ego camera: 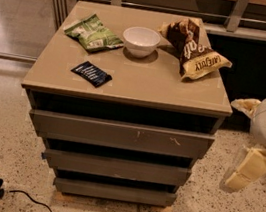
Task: Open middle drawer
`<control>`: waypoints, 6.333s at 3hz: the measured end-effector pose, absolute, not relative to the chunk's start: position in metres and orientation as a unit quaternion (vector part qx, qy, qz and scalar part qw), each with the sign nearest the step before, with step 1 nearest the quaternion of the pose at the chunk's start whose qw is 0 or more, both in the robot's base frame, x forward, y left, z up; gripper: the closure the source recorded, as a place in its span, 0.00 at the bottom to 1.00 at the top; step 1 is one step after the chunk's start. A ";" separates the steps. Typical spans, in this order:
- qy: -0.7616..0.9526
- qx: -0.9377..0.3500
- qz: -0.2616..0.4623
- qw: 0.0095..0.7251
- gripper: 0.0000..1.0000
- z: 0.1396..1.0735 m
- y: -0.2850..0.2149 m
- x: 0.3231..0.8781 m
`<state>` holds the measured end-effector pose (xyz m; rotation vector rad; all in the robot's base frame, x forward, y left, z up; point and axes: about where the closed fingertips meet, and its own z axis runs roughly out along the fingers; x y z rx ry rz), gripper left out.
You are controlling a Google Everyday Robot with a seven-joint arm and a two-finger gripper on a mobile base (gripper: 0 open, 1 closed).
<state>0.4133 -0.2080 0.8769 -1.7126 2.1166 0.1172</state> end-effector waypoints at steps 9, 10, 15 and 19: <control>0.752 -0.586 0.168 0.249 0.00 0.583 -0.119 0.423; 0.744 -0.590 0.177 0.259 0.00 0.556 -0.109 0.430; 0.761 -0.552 0.152 0.304 0.00 0.482 -0.117 0.498; 0.762 -0.545 0.147 0.318 0.26 0.429 -0.109 0.520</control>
Offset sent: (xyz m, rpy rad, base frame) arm -0.0192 -0.0058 -0.1487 0.0999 -0.0796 -0.0962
